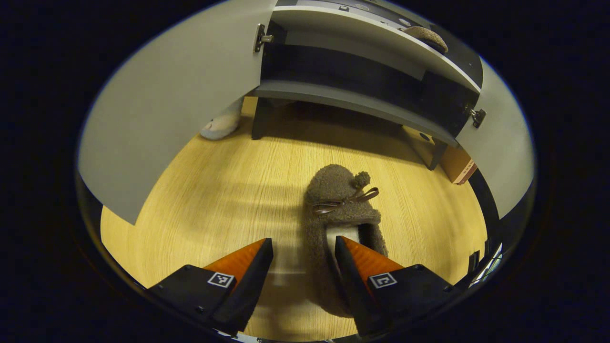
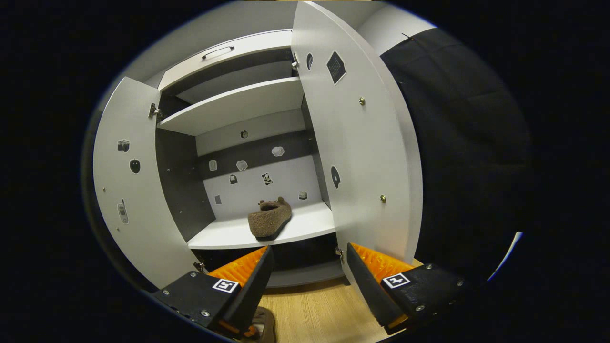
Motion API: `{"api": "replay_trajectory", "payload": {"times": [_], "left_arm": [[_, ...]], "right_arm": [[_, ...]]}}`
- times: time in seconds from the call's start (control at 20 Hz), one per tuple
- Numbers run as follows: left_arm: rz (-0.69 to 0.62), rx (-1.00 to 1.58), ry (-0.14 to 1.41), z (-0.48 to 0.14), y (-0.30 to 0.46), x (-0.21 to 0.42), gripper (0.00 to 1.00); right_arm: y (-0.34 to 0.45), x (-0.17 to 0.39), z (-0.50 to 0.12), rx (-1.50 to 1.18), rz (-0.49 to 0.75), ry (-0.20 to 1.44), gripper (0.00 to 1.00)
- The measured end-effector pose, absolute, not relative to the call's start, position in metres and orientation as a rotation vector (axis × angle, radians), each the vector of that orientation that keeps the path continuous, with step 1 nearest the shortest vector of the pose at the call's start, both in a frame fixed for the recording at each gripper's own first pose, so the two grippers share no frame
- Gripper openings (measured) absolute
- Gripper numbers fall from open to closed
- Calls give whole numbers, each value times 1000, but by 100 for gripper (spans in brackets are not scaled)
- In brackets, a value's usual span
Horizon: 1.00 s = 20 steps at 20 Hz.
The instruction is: Grab one shoe with the right hand and put it into the shoe cabinet, grab the other shoe with the left hand and put it into the shoe cabinet; then close the right door with the right hand and the left door with the left hand.
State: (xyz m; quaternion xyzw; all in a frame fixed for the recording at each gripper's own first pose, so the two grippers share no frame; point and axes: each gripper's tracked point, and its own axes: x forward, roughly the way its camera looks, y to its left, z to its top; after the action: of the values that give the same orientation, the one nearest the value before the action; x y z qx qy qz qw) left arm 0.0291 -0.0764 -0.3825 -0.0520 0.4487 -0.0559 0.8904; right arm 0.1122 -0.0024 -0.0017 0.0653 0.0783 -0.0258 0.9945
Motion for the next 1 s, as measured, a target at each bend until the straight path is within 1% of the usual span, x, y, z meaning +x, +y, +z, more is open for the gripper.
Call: {"api": "replay_trajectory", "payload": {"times": [0.05,0.1,0.2,0.25,0.3,0.35,0.45,0.5,0.55,0.75,1.0], "left_arm": [[-116,-119,956,-385,-77,26,79],[-122,-140,965,-386,-85,27,58],[-76,-83,985,-389,-82,32,16],[-86,-70,992,-388,-87,31,15],[-113,-79,985,-383,-95,39,10],[-127,-79,981,-373,-100,41,8],[-152,-80,972,-354,-109,49,7],[-161,-74,967,-352,-101,53,6],[-170,-67,960,-353,-98,60,7],[-189,-97,942,-310,-107,59,7],[-159,-161,918,-246,-105,54,7]], "right_arm": [[-4,112,-1,130,-53,156,94],[-5,112,-1,130,-53,157,94],[-3,109,-1,138,-40,169,94],[-1,109,0,140,-31,169,94],[-2,109,2,136,-28,168,94],[-2,109,1,128,-28,167,94],[-3,107,1,124,-26,170,94],[-4,107,0,128,-23,172,94],[-3,106,1,133,-18,174,94],[-5,103,5,146,-6,168,94],[-6,98,10,166,18,161,94]]}}
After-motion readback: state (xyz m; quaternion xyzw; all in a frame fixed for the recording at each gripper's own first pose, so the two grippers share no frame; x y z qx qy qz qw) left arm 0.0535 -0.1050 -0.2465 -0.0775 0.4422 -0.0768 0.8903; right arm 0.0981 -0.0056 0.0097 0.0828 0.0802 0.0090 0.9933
